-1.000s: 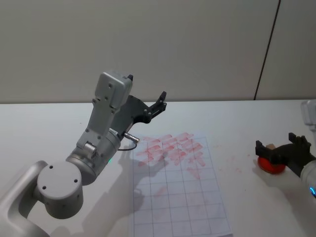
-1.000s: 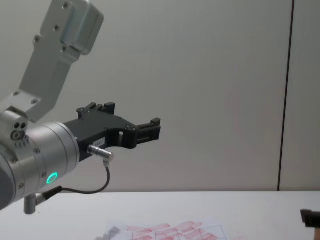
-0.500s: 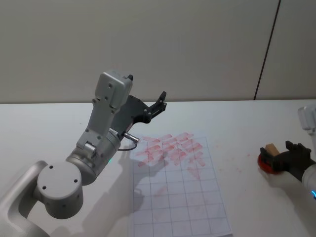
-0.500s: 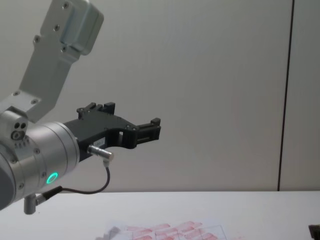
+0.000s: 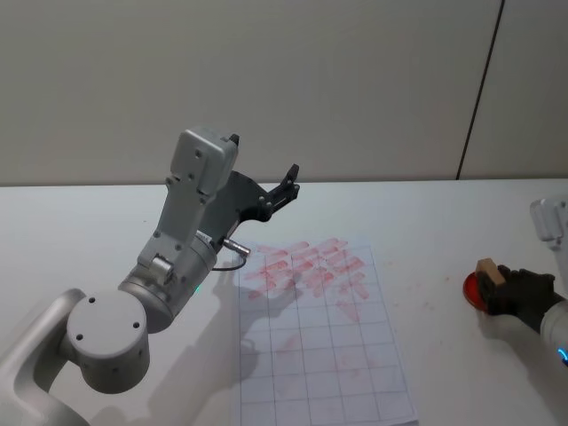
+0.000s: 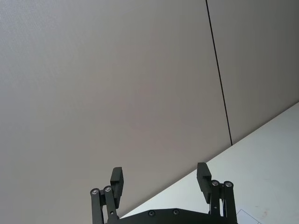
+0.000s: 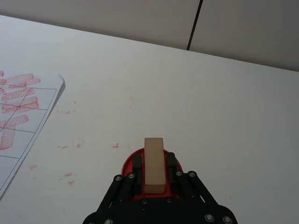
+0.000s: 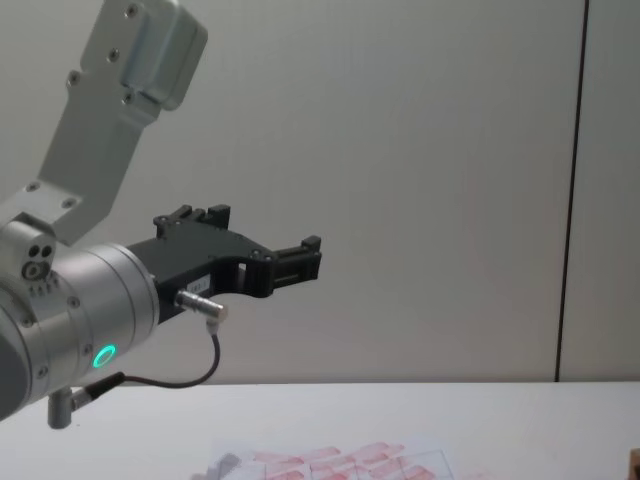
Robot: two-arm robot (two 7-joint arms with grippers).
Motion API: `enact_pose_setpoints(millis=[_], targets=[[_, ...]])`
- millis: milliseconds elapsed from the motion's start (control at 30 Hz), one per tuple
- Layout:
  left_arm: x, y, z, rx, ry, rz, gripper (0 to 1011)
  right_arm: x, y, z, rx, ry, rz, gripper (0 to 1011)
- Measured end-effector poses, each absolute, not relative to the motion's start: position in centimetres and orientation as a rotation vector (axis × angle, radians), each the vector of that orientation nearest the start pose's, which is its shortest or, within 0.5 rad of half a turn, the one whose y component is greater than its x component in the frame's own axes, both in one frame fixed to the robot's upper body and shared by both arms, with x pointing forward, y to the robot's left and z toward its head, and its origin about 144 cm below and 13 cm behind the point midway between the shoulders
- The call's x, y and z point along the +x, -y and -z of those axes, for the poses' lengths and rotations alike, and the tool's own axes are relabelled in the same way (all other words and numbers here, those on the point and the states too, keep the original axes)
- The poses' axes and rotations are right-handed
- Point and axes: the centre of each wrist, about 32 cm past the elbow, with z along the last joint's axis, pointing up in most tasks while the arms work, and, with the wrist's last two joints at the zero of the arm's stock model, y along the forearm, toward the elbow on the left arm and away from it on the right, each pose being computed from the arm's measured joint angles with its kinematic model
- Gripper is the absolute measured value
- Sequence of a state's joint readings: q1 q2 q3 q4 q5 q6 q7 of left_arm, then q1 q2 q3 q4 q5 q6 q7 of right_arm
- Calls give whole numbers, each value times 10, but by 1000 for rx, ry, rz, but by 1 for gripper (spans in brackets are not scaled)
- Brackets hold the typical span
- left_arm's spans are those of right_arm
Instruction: Use the one hand to pick up the stamp and affix it onto the A4 paper.
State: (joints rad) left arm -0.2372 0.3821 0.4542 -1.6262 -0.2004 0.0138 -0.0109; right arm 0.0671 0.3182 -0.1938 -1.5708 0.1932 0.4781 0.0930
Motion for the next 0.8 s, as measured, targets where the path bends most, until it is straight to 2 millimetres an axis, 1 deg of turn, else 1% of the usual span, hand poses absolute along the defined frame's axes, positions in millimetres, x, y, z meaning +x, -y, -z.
enact_pose_setpoints(millis=[100, 200, 800], targets=[[492, -198, -1204, 61, 268, -1124, 1001, 472, 261, -1154, -468, -236, 1295, 247], [492, -198, -1204, 61, 268, -1124, 1001, 472, 261, -1154, -467, -232, 1294, 218], [492, -198, -1204, 61, 268, -1124, 1001, 471, 262, -1151, -473, -253, 1306, 219]])
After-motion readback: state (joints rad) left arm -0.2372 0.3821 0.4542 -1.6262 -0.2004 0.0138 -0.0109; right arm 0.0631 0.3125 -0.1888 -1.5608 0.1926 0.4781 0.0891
